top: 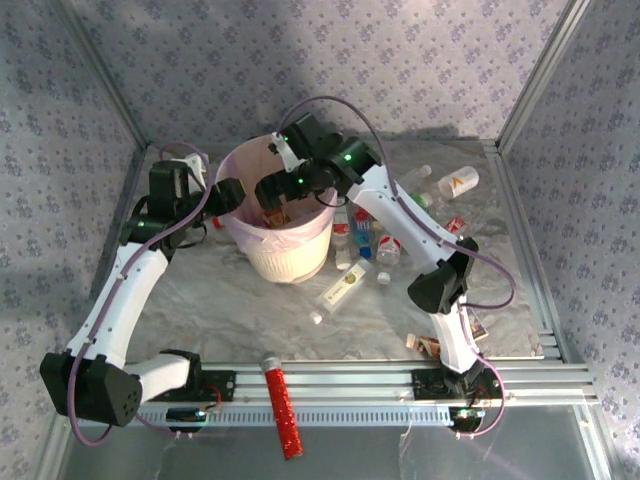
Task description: Put the plastic bottles in the bin
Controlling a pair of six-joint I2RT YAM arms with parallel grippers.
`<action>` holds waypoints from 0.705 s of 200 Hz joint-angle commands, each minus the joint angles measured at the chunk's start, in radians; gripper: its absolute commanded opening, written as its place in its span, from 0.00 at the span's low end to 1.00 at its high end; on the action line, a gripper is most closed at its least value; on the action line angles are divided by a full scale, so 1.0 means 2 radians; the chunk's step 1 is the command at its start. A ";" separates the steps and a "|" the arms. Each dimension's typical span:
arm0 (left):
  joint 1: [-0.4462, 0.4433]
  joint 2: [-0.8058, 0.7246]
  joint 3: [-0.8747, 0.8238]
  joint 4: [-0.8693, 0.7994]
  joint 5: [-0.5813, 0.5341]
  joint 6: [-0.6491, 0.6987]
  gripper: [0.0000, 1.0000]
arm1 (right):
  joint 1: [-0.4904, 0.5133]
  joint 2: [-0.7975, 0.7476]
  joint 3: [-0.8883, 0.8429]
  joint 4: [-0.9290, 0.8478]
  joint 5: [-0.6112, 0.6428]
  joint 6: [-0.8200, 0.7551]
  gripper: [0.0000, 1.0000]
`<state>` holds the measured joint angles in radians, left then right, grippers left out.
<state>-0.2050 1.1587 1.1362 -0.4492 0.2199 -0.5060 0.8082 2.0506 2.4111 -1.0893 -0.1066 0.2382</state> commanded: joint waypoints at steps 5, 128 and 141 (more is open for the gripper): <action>-0.003 0.004 0.010 -0.025 -0.011 0.014 0.64 | 0.005 -0.063 -0.007 -0.001 0.012 -0.005 0.98; -0.003 0.006 0.013 -0.023 -0.014 0.027 0.64 | -0.179 -0.407 -0.487 -0.138 0.138 0.250 0.99; -0.003 0.011 0.013 -0.019 -0.012 0.029 0.64 | -0.179 -0.431 -0.546 -0.146 0.149 0.278 0.99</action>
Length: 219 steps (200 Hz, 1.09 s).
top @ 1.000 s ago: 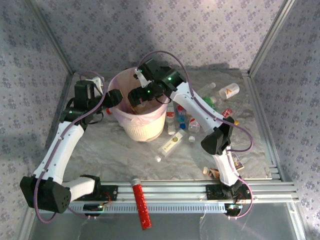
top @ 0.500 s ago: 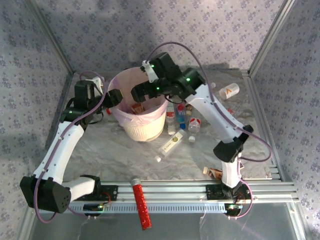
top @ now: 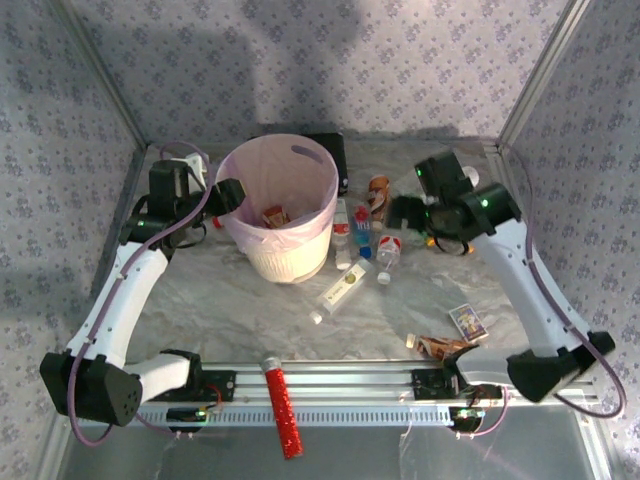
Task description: Put the plastic bottles in the bin
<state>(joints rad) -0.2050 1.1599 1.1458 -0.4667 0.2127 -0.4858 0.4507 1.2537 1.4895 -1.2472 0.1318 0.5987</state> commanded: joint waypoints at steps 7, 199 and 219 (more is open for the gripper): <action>-0.003 0.014 0.010 -0.009 -0.007 0.020 0.64 | 0.001 -0.044 -0.114 -0.069 0.033 0.126 0.99; -0.003 0.038 0.025 -0.023 -0.006 0.035 0.64 | 0.069 -0.005 -0.434 0.081 -0.034 0.212 0.99; -0.003 0.033 0.022 -0.024 -0.009 0.034 0.64 | 0.067 0.007 -0.426 0.093 -0.029 0.201 0.99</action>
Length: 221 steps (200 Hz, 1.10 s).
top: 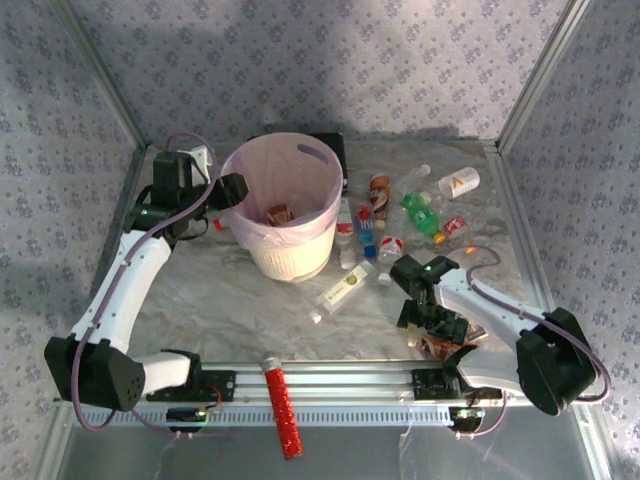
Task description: Put the plastic bottles in the bin
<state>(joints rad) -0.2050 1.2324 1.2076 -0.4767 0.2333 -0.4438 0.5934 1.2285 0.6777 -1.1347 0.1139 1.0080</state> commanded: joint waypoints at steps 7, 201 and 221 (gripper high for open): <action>-0.002 -0.004 -0.011 -0.018 -0.019 0.013 0.64 | -0.003 0.021 -0.019 0.046 -0.022 -0.006 0.99; 0.003 0.012 -0.001 -0.004 0.002 0.022 0.64 | 0.094 -0.084 0.009 -0.110 -0.006 0.160 0.99; 0.004 0.016 0.001 -0.003 0.008 0.022 0.64 | 0.120 -0.099 -0.018 -0.104 -0.025 0.193 0.99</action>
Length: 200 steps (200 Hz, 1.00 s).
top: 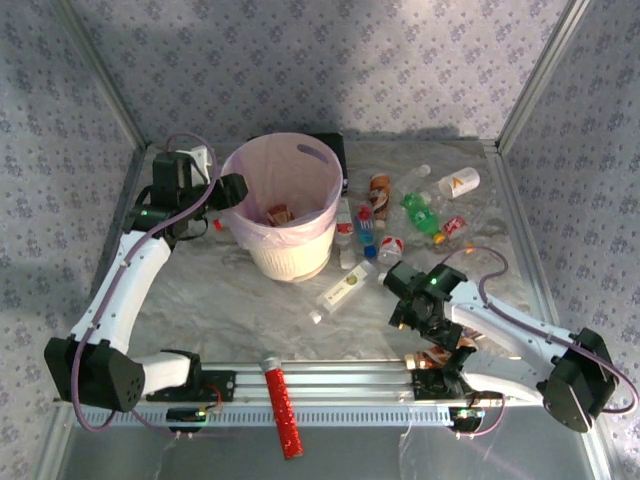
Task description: Put the plastic bottles in the bin
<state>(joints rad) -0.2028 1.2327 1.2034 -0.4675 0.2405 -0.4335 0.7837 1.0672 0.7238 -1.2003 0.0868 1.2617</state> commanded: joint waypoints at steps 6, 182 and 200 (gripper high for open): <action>0.002 0.017 0.004 -0.006 0.005 0.017 0.64 | 0.029 -0.020 -0.052 -0.062 -0.017 0.076 0.99; 0.005 0.021 0.002 0.001 0.012 0.014 0.64 | 0.068 0.156 0.155 -0.011 -0.068 -0.102 0.99; 0.005 0.024 0.003 0.004 0.014 0.017 0.64 | 0.059 0.107 0.105 -0.047 -0.064 -0.038 0.99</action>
<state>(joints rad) -0.1963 1.2423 1.2037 -0.4538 0.2745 -0.4335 0.9222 1.3846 1.0290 -1.0351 -0.0856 1.0443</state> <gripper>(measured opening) 0.645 0.992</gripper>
